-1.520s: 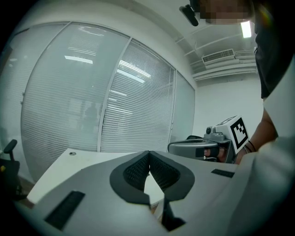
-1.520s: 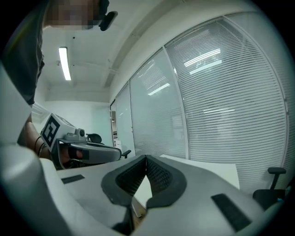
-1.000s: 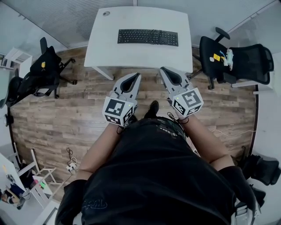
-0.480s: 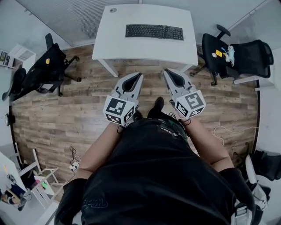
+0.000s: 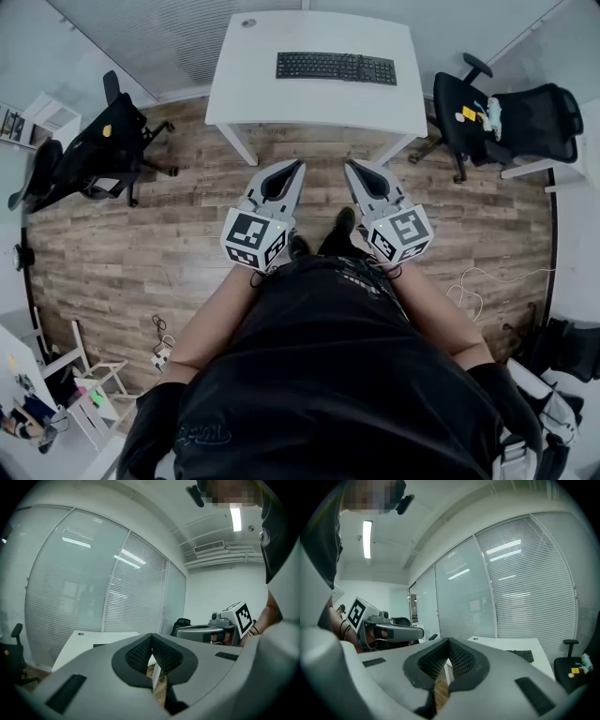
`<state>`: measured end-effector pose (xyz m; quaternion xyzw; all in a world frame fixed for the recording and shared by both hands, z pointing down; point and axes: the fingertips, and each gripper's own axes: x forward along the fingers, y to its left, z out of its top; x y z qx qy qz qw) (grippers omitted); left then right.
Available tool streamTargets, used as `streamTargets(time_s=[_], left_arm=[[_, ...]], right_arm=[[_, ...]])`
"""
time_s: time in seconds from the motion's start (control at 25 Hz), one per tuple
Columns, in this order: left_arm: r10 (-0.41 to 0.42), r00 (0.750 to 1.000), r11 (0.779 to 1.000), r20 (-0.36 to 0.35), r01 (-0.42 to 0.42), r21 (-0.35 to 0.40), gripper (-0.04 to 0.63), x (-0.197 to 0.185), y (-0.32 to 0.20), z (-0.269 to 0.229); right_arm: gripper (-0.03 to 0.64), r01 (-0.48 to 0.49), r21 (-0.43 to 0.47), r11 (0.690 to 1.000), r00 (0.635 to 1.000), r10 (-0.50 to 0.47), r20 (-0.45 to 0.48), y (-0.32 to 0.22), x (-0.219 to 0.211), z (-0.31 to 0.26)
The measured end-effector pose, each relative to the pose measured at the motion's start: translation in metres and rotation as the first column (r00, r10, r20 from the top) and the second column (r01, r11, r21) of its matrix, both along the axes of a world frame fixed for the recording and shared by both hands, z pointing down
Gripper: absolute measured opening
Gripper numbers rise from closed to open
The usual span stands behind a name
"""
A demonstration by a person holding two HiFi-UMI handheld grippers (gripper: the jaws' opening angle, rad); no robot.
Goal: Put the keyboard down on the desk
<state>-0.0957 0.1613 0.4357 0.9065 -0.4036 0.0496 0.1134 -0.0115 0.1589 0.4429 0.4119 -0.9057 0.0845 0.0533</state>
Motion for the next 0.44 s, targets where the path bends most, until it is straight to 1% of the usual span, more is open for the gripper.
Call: streamTargets(time_s=[0.44], left_arm=[[0.026, 1.0, 1.0, -0.014, -0.026, 0.004, 0.014, -0.0017, 0.0079, -0.0029]], right_arm=[[0.023, 0.001, 0.002, 1.0, 1.0, -0.001, -0.013, 0.0104, -0.0111, -0.0026]])
